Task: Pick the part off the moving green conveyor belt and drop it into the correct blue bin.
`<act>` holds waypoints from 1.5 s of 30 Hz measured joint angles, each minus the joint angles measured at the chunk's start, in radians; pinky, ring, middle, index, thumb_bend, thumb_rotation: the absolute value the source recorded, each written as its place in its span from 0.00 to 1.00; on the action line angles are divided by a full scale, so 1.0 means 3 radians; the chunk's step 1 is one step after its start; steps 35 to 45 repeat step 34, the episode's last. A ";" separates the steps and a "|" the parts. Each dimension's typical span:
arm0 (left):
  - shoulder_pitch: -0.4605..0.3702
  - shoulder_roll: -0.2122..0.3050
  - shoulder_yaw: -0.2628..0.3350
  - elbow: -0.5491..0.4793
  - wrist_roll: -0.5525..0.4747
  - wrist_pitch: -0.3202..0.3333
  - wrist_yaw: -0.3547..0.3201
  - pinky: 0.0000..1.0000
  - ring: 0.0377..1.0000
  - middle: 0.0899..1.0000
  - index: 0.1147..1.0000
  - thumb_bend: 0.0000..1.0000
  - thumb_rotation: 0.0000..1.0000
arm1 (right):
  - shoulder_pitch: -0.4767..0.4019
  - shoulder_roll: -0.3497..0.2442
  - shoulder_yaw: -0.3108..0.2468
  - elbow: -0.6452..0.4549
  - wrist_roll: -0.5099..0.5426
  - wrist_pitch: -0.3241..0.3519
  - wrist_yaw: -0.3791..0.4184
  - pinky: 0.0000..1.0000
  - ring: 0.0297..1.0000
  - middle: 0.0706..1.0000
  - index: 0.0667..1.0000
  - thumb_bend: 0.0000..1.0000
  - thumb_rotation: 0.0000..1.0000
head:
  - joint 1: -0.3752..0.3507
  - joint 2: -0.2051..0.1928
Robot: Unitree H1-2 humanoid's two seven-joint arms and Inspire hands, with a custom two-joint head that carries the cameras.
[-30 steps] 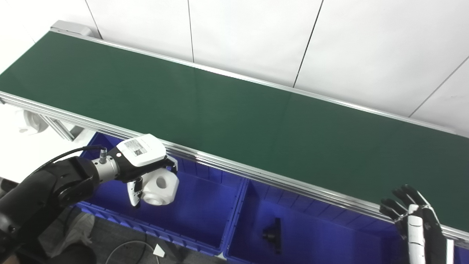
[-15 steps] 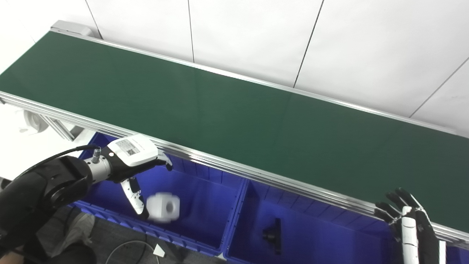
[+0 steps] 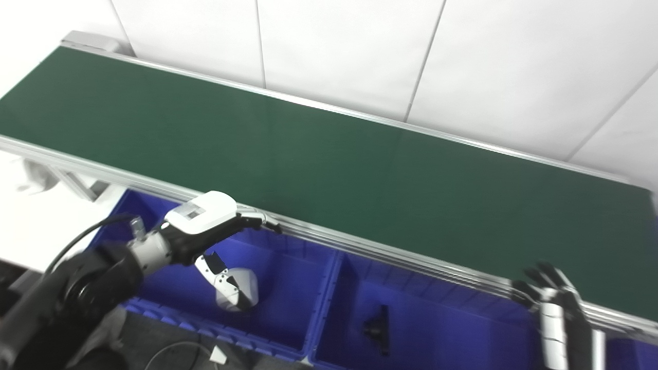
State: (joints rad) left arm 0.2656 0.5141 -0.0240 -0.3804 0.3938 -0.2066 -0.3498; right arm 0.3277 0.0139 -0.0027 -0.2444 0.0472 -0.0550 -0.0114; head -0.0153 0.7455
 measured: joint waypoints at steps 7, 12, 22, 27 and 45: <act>0.0351 -0.0862 0.0118 -0.0209 -0.1013 0.0306 0.0313 0.78 0.85 0.88 0.92 0.64 0.78 | -0.0011 0.0295 0.0250 0.0331 -0.0554 -0.0226 -0.0220 0.69 0.70 0.79 0.82 0.56 0.76 | -0.0895 -0.0184; 0.0384 -0.1350 0.0204 -0.0179 -0.1593 0.0953 0.0556 0.98 0.96 0.98 0.99 0.51 0.84 | -0.0026 0.0438 0.0331 0.0494 -0.0852 -0.0345 -0.0419 0.69 0.71 0.81 0.84 0.54 0.82 | -0.1447 -0.0271; 0.0137 -0.1303 0.0122 -0.0050 -0.1798 0.1322 0.0521 1.00 1.00 1.00 1.00 0.31 1.00 | -0.0030 0.0549 0.0388 0.0698 -0.1035 -0.0377 -0.0761 0.70 0.71 0.81 0.84 0.61 0.85 | -0.2020 -0.0389; 0.0123 -0.1312 -0.0036 -0.0024 -0.1815 0.1318 0.0459 1.00 1.00 1.00 1.00 0.31 1.00 | -0.0044 0.0541 0.0396 0.0781 -0.1084 -0.0456 -0.0881 0.68 0.72 0.81 0.84 0.61 0.83 | -0.2071 -0.0445; 0.0123 -0.1338 -0.0178 0.0035 -0.1797 0.0944 0.0451 1.00 1.00 1.00 1.00 0.29 1.00 | -0.0047 0.0526 0.0413 0.0833 -0.1033 -0.0543 -0.0886 0.71 0.75 0.83 0.85 0.62 0.83 | -0.1948 -0.0547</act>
